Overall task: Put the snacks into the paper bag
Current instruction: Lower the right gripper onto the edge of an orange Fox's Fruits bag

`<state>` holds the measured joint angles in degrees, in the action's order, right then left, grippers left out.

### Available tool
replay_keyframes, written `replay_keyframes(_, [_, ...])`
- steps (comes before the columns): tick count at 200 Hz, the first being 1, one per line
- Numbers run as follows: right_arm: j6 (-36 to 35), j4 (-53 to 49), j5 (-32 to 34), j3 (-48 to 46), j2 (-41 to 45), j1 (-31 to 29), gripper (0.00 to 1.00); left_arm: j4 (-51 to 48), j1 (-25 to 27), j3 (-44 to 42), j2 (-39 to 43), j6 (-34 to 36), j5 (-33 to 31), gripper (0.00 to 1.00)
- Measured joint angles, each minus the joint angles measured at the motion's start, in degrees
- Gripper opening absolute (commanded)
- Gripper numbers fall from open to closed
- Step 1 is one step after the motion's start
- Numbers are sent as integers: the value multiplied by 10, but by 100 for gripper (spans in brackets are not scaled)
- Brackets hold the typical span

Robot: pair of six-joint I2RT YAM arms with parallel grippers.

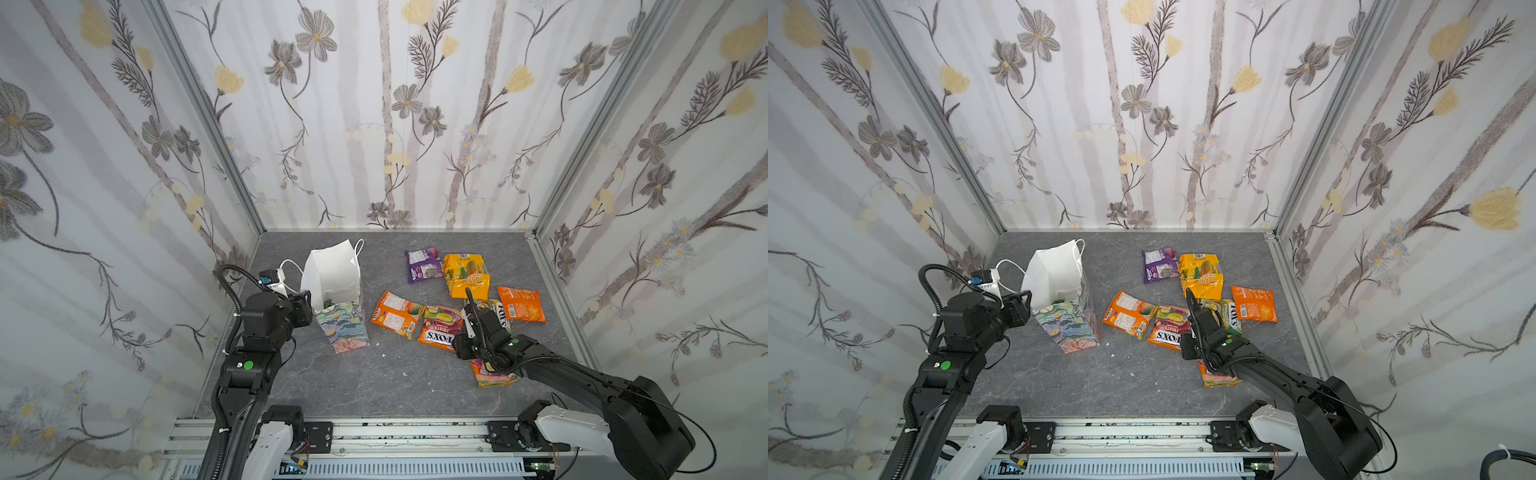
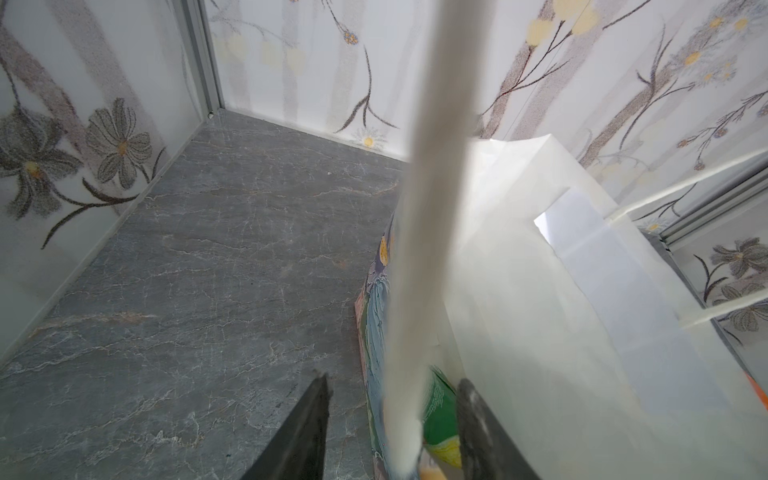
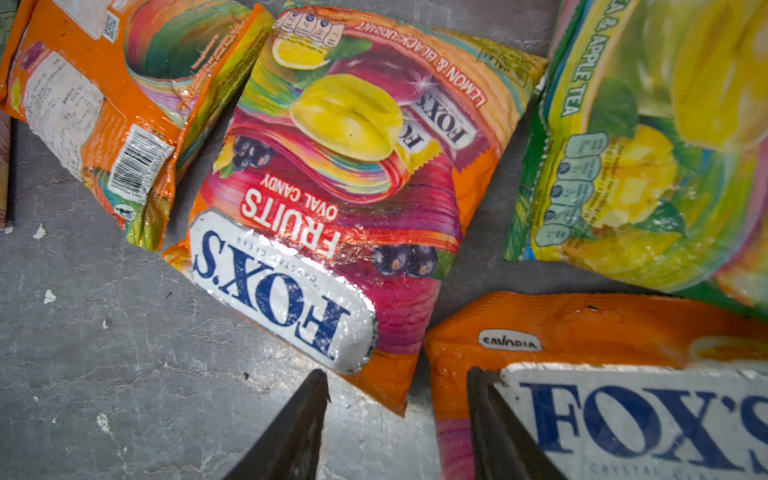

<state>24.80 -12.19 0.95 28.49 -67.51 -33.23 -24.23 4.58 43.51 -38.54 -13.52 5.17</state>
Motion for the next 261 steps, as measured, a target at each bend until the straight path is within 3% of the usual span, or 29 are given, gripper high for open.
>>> replay_keyframes(108, [-4, 47, -26, -12, -31, 7, 43, -4, 2, -2, 12, -2, 0, 48])
replay_keyframes(182, [-5, 63, -27, -12, -47, 12, 12, -4, 3, -4, 16, -2, -4, 49])
replay_keyframes(261, [-9, 67, -28, -12, -45, 14, 0, -4, 3, -6, 18, -2, -5, 49])
